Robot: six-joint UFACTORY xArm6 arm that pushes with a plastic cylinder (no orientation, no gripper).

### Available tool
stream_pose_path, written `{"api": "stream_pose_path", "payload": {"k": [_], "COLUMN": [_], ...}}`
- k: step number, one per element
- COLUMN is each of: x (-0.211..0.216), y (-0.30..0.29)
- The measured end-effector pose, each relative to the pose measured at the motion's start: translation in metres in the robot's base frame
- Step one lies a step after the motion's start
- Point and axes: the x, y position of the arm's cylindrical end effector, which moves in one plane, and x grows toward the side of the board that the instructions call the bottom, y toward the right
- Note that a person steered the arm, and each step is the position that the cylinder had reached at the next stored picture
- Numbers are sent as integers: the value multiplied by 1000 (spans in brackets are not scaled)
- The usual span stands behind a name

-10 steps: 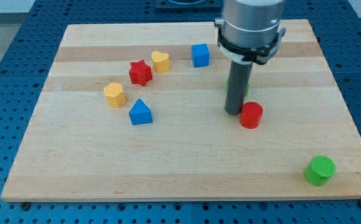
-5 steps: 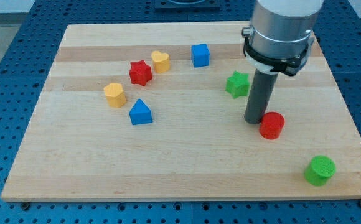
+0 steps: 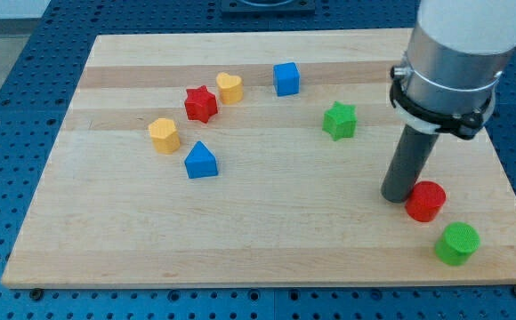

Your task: Put the red circle to the top right of the green circle

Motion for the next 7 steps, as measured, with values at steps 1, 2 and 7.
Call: {"api": "stream_pose_path", "payload": {"k": [1, 2, 7], "x": [0, 1, 14], "y": [11, 20, 52]}}
